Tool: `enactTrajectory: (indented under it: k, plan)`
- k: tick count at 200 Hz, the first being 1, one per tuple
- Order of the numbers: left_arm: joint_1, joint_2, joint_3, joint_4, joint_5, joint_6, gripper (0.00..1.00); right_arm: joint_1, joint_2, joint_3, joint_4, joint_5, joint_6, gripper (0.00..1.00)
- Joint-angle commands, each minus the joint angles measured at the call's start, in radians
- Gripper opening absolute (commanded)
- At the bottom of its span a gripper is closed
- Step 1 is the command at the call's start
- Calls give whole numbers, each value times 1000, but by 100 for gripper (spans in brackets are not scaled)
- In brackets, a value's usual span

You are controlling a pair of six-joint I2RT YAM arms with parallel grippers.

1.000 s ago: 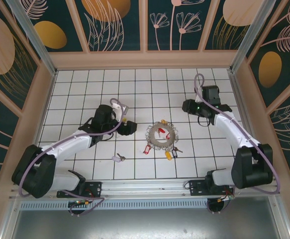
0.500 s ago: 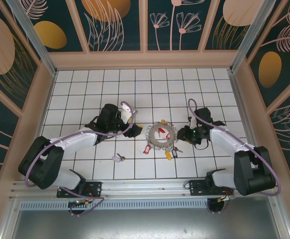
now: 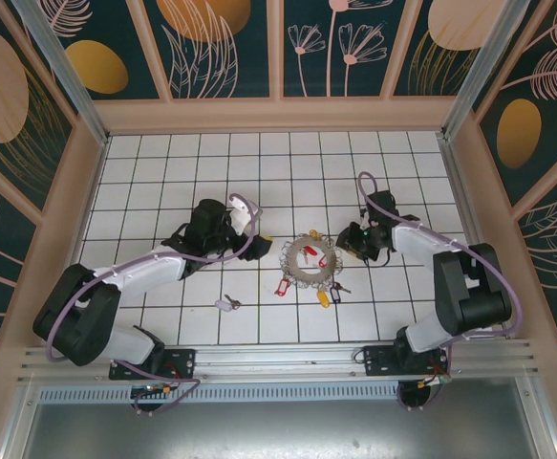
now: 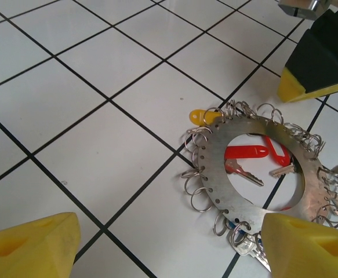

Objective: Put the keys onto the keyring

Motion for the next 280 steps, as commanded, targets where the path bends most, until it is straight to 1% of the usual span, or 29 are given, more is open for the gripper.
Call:
enactTrajectory:
  k: [1, 39, 81, 110, 128, 140, 146, 176, 186, 198, 213, 228, 252, 280]
  plan:
    - [-6, -15, -2, 23, -19, -11, 82, 11, 29, 34, 25, 5, 66, 33]
    - [-7, -19, -6, 24, -12, -34, 83, 18, 65, 65, 24, 4, 76, 32]
    - [-7, -32, -16, 24, -23, -45, 83, 52, 106, 91, 19, 17, 75, 26]
    - [-6, -36, -18, 21, -24, -50, 83, 63, 113, 89, 12, 30, 81, 26]
    - [-7, -40, -21, 22, -25, -49, 84, 63, 106, 84, 15, 39, 80, 15]
    - [-7, -40, -20, 21, -26, -49, 83, 62, 102, 84, 12, 49, 77, 13]
    - [-6, -40, -22, 22, -26, -50, 84, 63, 99, 84, 13, 54, 75, 11]
    - [-7, -41, -21, 20, -31, -53, 84, 63, 95, 87, 22, 41, 76, 8]
    - [-7, -42, -21, 19, -34, -54, 84, 63, 95, 87, 23, 38, 77, 6]
    - [-6, -43, -23, 19, -35, -55, 83, 62, 95, 90, 25, 36, 80, 5]
    - [-6, -43, -21, 18, -38, -56, 83, 63, 95, 93, 26, 34, 85, 1]
    - [-7, -43, -19, 16, -40, -61, 84, 63, 89, 95, 26, 26, 91, 0]
    - [-7, -56, -21, 27, -3, -61, 84, 62, 48, 89, 36, 22, 96, 0]
    - [-7, -108, -46, 103, 69, -31, 84, 63, -6, 89, 27, 25, 96, 0]
